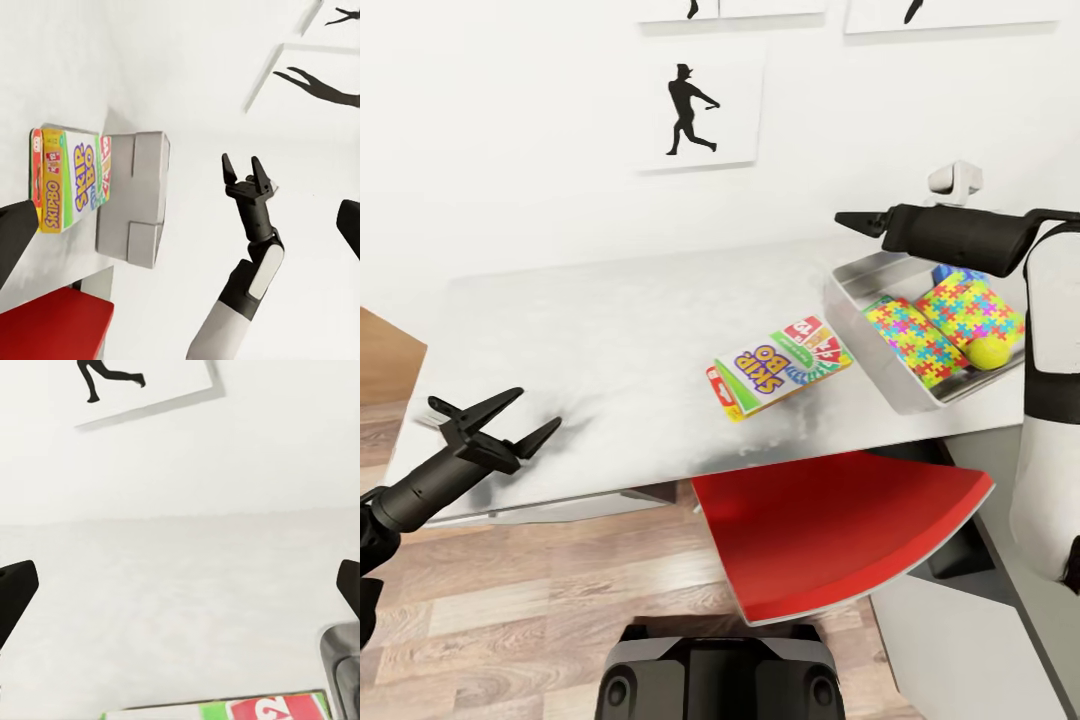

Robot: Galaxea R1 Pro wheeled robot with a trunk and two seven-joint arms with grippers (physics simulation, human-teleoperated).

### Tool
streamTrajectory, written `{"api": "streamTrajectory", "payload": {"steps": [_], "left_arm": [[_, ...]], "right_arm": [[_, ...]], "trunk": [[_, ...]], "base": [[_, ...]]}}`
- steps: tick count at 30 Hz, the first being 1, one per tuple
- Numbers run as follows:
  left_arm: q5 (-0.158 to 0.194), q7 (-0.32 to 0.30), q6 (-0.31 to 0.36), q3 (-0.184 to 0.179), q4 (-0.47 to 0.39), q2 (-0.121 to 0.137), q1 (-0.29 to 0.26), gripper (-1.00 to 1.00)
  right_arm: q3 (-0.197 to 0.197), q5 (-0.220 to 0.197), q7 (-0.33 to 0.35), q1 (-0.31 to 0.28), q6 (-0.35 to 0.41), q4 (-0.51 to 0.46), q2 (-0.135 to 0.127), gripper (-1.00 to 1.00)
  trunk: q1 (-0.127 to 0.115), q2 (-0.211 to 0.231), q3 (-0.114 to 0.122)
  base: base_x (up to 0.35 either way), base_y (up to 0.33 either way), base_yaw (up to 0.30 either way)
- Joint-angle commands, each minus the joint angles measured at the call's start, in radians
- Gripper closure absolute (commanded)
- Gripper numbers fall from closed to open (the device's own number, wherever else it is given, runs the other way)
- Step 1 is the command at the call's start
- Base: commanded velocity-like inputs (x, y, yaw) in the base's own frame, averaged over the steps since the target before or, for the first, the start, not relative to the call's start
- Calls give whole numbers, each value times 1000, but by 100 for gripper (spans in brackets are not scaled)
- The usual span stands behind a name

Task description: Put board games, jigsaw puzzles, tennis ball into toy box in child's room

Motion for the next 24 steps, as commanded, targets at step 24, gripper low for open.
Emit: {"api": "streamTrajectory", "payload": {"steps": [24], "left_arm": [[-7, -12, 6, 5, 1, 6, 0, -100]], "right_arm": [[0, 11, 6, 9, 3, 22, 3, -100]], "trunk": [[1, -2, -1]], "base": [[0, 278, 0]]}}
